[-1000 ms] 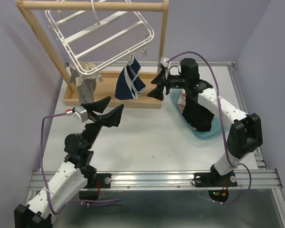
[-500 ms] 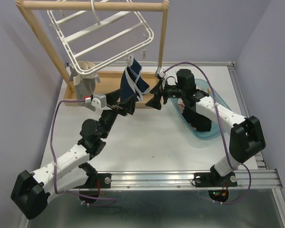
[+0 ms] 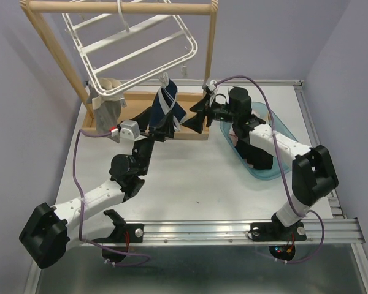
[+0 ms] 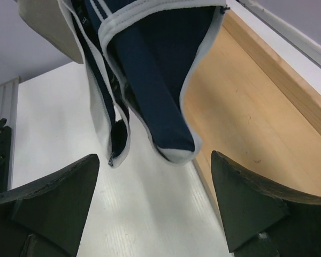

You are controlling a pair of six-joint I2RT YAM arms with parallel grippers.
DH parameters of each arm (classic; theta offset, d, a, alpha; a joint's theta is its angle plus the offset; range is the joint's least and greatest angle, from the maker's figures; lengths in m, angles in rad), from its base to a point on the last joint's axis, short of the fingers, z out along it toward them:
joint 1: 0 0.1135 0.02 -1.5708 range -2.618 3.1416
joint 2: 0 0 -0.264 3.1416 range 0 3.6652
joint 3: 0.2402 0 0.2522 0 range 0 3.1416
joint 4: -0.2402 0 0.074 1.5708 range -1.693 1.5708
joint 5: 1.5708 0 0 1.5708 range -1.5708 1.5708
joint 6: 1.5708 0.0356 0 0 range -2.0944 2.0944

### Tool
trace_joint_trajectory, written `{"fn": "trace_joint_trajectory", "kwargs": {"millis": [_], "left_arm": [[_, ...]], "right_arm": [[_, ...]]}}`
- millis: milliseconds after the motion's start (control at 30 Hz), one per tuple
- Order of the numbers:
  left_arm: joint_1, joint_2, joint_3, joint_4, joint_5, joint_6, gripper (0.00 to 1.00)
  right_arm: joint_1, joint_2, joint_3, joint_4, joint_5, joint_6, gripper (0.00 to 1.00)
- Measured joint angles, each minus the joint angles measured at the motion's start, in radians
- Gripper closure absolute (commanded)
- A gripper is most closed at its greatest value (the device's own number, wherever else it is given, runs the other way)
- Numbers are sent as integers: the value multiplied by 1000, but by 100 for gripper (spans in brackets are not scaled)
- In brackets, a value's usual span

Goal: Remove the underwear clipped to the hanger
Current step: Remove the underwear from the hanger.

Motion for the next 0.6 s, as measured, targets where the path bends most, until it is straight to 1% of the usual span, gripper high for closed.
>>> {"fn": "trace_joint_trajectory", "kwargs": {"millis": [133,233,333,367,400,433,467,600], "left_arm": [[-4,-1,11,32,-18,19,11],[-6,-1,11,42,-33,25,11],[-6,-1,11,43,-42,38,11],[-6,-1,11,43,-45,43,11],[-6,0,11,43,-49,48,11],[-6,0,11,43,-55,53,11],[-6,3,11,44,-61,59,11],[-6,37,11,62,-92,82,10]], "right_arm": [[0,56,5,48,-18,57,11],[0,118,10,72,-23,108,16],[0,166,10,82,-26,157,41],[0,175,10,83,-29,166,54],[0,178,10,86,-35,183,81],[0,178,10,93,-40,189,88],[0,177,10,113,-47,208,99],[0,158,9,146,-54,225,100]]}}
